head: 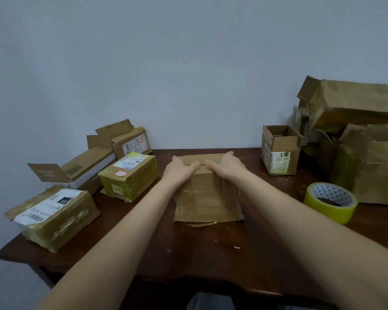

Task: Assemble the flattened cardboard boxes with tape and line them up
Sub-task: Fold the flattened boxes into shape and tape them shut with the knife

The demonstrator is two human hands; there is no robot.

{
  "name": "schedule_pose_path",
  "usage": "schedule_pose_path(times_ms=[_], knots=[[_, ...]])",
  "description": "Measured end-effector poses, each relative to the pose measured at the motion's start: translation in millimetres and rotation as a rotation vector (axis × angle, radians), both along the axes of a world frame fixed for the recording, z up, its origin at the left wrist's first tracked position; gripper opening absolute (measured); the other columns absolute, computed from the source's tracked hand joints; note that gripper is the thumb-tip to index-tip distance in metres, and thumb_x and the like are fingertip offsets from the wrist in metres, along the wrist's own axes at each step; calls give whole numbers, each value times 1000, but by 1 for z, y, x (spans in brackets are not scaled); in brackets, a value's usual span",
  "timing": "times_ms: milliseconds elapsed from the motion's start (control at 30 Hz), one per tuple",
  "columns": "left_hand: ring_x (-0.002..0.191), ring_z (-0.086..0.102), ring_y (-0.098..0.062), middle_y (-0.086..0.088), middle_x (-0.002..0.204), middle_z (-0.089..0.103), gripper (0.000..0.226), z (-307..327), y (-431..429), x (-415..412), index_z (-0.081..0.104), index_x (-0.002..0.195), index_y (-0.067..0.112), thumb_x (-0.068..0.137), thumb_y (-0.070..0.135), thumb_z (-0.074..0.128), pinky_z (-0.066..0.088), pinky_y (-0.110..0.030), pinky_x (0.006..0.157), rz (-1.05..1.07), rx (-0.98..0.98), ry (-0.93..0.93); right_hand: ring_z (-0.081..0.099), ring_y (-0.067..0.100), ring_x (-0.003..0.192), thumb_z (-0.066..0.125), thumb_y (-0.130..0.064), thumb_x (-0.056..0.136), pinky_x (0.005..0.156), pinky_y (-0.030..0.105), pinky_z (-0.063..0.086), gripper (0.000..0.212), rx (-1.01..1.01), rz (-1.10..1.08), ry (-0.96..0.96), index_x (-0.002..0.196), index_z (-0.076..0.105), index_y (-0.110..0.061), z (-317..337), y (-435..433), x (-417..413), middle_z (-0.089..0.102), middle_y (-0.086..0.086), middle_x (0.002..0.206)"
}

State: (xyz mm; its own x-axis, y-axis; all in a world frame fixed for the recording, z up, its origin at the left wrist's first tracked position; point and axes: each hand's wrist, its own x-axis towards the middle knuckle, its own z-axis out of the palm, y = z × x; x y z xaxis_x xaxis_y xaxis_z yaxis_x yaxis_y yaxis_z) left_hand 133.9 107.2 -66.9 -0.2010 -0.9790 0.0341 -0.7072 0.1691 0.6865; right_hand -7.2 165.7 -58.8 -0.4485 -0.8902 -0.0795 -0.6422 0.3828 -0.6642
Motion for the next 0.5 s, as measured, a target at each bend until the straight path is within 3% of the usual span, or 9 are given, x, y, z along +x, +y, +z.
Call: schedule_pose_path(times_ms=[67, 167, 267, 333, 400, 500], knots=[[96, 57, -23, -11, 111, 60, 46, -1, -1, 0, 50, 127, -1, 96, 33, 47, 45, -30, 74, 22, -48, -42, 40, 40, 132, 38, -36, 100, 103, 44, 38, 73, 12, -56, 38, 152, 2, 0, -4, 0, 3, 39, 22, 147], [94, 56, -23, -13, 113, 60, 38, -3, -5, 5, 53, 123, -2, 100, 25, 39, 45, -32, 75, 51, -43, -12, 45, 39, 127, 35, -24, 101, 99, 42, 40, 57, -7, -100, -17, 150, 16, -1, -2, -1, -2, 43, 21, 143], [104, 59, -26, -12, 116, 62, 47, -10, -7, 11, 55, 121, 4, 93, 41, 51, 50, -39, 91, -4, 119, 181, 55, 32, 107, 42, -35, 99, 84, 34, 44, 43, -26, -20, -78, 126, 48, -2, 0, 5, -13, 55, 15, 122], [102, 61, -24, -8, 111, 63, 50, -15, -4, 13, 57, 116, 8, 86, 48, 60, 52, -40, 92, -18, 215, 302, 55, 32, 112, 45, -48, 96, 91, 37, 47, 57, -33, 5, -121, 130, 50, -3, -5, 10, -17, 55, 14, 124], [98, 62, -23, -8, 107, 64, 44, -14, -3, 13, 58, 113, 7, 90, 44, 56, 53, -41, 90, 3, 157, 256, 55, 31, 110, 48, -49, 95, 93, 40, 48, 55, -64, 10, -163, 125, 53, -3, -10, 14, -19, 57, 12, 120], [103, 60, -25, -9, 113, 63, 36, -4, 1, 8, 57, 118, 10, 97, 36, 44, 51, -44, 93, 26, -69, 169, 59, 27, 95, 50, -41, 94, 80, 36, 47, 34, -179, 15, -189, 99, 61, -8, -7, 13, -21, 62, 9, 102]])
